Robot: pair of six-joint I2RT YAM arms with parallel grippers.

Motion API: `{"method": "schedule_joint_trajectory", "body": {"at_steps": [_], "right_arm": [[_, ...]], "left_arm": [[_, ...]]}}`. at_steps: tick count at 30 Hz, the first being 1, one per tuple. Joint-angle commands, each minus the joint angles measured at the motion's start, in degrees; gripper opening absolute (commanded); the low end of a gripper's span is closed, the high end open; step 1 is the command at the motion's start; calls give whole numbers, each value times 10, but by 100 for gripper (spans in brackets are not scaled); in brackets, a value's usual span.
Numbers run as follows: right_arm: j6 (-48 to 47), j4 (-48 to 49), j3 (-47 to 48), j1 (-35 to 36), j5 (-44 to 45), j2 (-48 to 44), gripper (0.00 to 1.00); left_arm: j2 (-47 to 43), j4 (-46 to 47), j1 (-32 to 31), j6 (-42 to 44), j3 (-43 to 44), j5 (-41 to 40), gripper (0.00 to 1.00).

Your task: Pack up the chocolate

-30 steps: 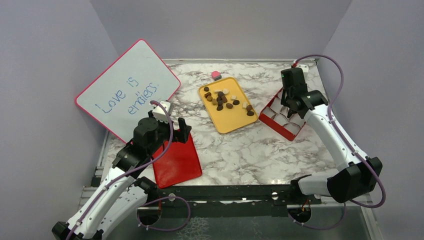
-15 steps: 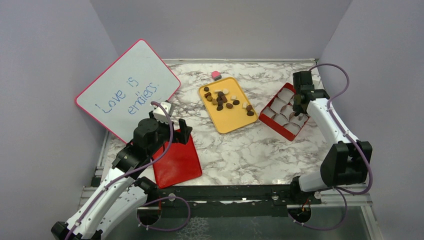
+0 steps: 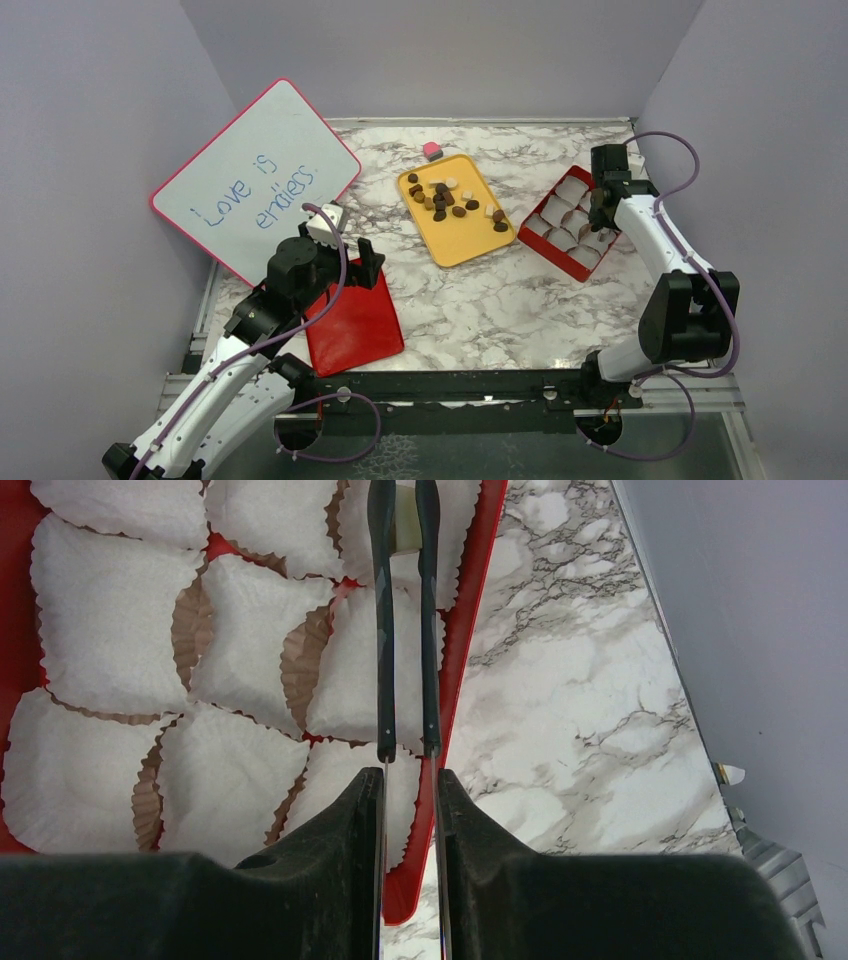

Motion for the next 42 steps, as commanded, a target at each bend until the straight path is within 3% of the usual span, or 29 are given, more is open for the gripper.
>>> {"method": "schedule_joint_trajectory", "body": {"at_steps": [1, 15, 29, 42], "right_arm": [[-3, 28, 1, -5, -3, 13, 28], [2, 0, 25, -5, 9, 6, 38], [-1, -57, 59, -5, -42, -37, 35], [-51, -48, 72, -5, -234, -146, 35]], "left_arm": [[-5, 6, -2, 6, -5, -2, 99], [-7, 4, -2, 7, -6, -8, 99], [-14, 5, -2, 8, -7, -11, 99], [-14, 5, -2, 9, -7, -15, 99]]}}
